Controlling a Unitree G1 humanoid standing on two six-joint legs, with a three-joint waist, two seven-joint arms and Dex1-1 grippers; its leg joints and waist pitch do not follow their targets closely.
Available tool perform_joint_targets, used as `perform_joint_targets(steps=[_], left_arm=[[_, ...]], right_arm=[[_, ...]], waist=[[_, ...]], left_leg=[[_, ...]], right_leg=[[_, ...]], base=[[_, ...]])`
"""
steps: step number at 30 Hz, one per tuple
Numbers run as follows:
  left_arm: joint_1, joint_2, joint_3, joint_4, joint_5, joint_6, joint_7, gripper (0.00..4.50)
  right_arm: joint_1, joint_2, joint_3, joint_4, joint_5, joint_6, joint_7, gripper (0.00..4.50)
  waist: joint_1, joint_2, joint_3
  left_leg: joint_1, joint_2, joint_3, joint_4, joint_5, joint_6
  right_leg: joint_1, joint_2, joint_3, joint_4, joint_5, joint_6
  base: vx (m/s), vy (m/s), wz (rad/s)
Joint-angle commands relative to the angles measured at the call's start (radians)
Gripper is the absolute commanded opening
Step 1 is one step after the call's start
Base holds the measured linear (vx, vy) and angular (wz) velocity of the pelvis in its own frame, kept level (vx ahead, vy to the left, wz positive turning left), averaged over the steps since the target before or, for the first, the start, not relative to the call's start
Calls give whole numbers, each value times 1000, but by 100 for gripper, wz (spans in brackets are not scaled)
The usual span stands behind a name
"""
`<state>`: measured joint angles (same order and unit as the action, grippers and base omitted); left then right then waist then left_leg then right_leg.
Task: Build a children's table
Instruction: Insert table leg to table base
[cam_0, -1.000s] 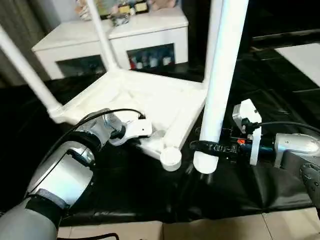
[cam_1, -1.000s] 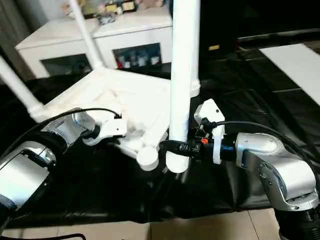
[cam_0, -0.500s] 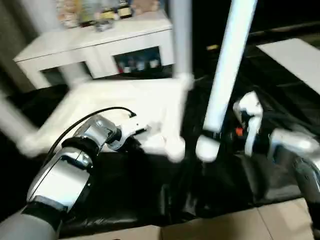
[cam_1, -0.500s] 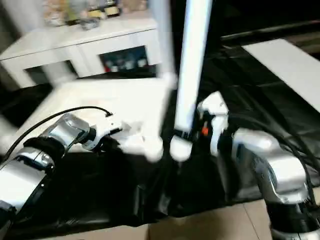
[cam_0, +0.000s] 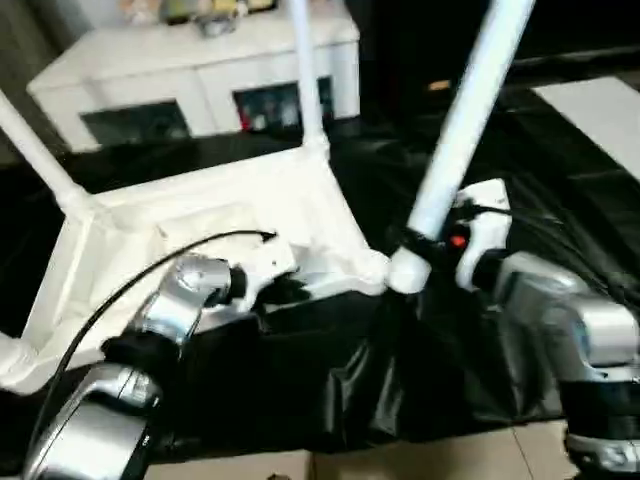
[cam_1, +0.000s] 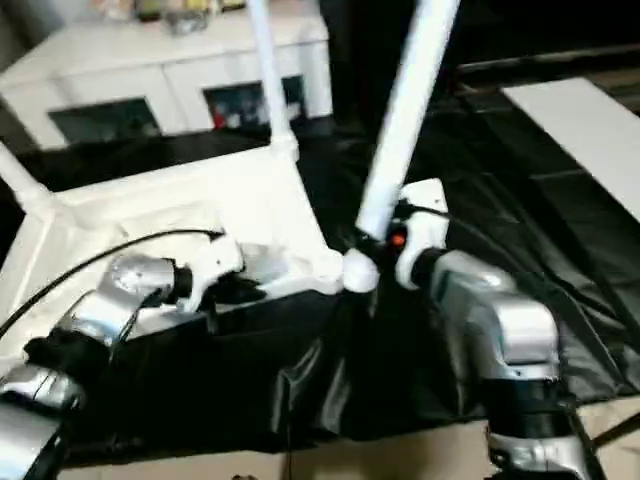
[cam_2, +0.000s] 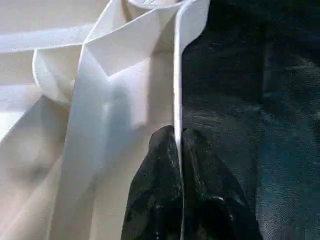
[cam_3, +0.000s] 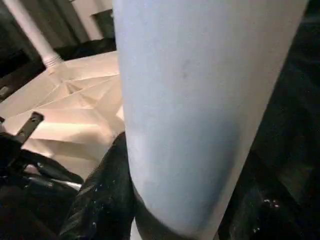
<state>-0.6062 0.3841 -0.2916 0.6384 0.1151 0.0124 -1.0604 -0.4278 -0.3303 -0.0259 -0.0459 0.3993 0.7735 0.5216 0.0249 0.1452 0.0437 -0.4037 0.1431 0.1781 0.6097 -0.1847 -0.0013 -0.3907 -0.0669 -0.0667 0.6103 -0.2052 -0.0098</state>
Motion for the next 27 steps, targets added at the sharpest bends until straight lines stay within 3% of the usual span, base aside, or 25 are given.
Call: perform_joint_targets(steps=[1, 3, 4, 6, 8, 12, 13, 18, 19, 20, 22, 24, 26, 27], left_arm=[[47, 27, -10, -23, 23, 8, 3, 0], [51, 11, 17, -36, -6, 4, 13, 0], [45, -16, 52, -41, -53, 31, 9, 47], [22, -39, 72, -24, -69, 34, 31, 58], [-23, -61, 69, 30, -53, 10, 87, 81], [-37, -66, 50, 45, -28, 1, 115, 102], [-42, -70, 38, 57, -11, -4, 122, 102], [-50, -86, 13, 92, 21, 3, 129, 104], [-52, -90, 14, 98, 19, 3, 131, 106], [-56, -94, 14, 104, 18, 2, 131, 106], [-74, -107, 12, 132, 13, -12, 136, 106], [-86, -119, 25, 131, -12, 2, 128, 123], [-103, -130, 40, 108, -47, 50, 94, 140], [-114, -134, 43, 109, -50, 61, 86, 143]], right_arm=[[-14, 1, 30, -42, 21, -12, 43, 184], [-15, -2, 41, -51, 28, -23, 71, 184], [-17, -7, 47, -55, 30, -32, 89, 184], [-20, -12, 51, -54, 28, -38, 98, 184], [-30, -18, 54, -51, 27, -46, 106, 184], [-35, -24, 53, -55, 22, -45, 115, 184], [-37, -30, 53, -58, 19, -46, 120, 184], [-40, -49, 49, -62, 14, -56, 127, 184], [-40, -50, 48, -62, 15, -56, 128, 184], [-41, -52, 47, -62, 15, -57, 128, 184], [-40, -55, 43, -64, 16, -57, 126, 184], [-40, -57, 43, -64, 17, -58, 126, 184], [-39, -61, 39, -67, 17, -57, 125, 184], [-38, -65, 37, -68, 16, -58, 125, 184]], waist=[[11, -29, -74], [16, -33, -73], [21, -35, -72], [26, -37, -72], [33, -38, -69], [39, -41, -68], [38, -36, -68], [38, -37, -71], [39, -38, -72], [40, -30, -73], [39, -36, -72], [42, -28, -74], [42, -33, -75], [44, -30, -75]], left_leg=[[23, 87, -41, -69, -87, 102], [22, 87, -39, -67, -91, 104], [24, 87, -37, -66, -98, 102], [27, 88, -36, -66, -109, 91], [32, 89, -35, -67, -129, 77], [31, 88, -33, -70, -137, 64], [31, 88, -33, -70, -136, 63], [27, 86, -30, -66, -122, 76], [26, 85, -30, -64, -117, 79], [26, 85, -31, -62, -113, 82], [25, 84, -30, -62, -112, 88], [27, 86, -31, -62, -117, 87], [27, 87, -31, -62, -110, 86], [26, 86, -30, -61, -105, 89]], right_leg=[[42, -103, 51, -57, -30, -216], [45, -105, 52, -58, -35, -218], [43, -105, 52, -59, -57, -220], [41, -103, 52, -61, -88, -220], [36, -97, 53, -66, -118, -215], [38, -99, 53, -66, -128, -206], [38, -100, 53, -64, -122, -205], [41, -102, 52, -63, -91, -205], [42, -103, 51, -63, -86, -208], [43, -105, 51, -61, -82, -211], [43, -102, 49, -63, -76, -214], [43, -103, 49, -62, -80, -217], [44, -102, 48, -59, -59, -224], [44, -102, 48, -58, -48, -230]], base=[[0, 0, 0], [0, 0, 0], [0, 0, 0], [0, 0, 0], [0, 0, 0], [0, 0, 0], [0, 0, 0], [0, 0, 0], [0, 0, 0], [0, 0, 0], [0, 0, 0], [0, 0, 0], [0, 0, 0], [0, 0, 0]])
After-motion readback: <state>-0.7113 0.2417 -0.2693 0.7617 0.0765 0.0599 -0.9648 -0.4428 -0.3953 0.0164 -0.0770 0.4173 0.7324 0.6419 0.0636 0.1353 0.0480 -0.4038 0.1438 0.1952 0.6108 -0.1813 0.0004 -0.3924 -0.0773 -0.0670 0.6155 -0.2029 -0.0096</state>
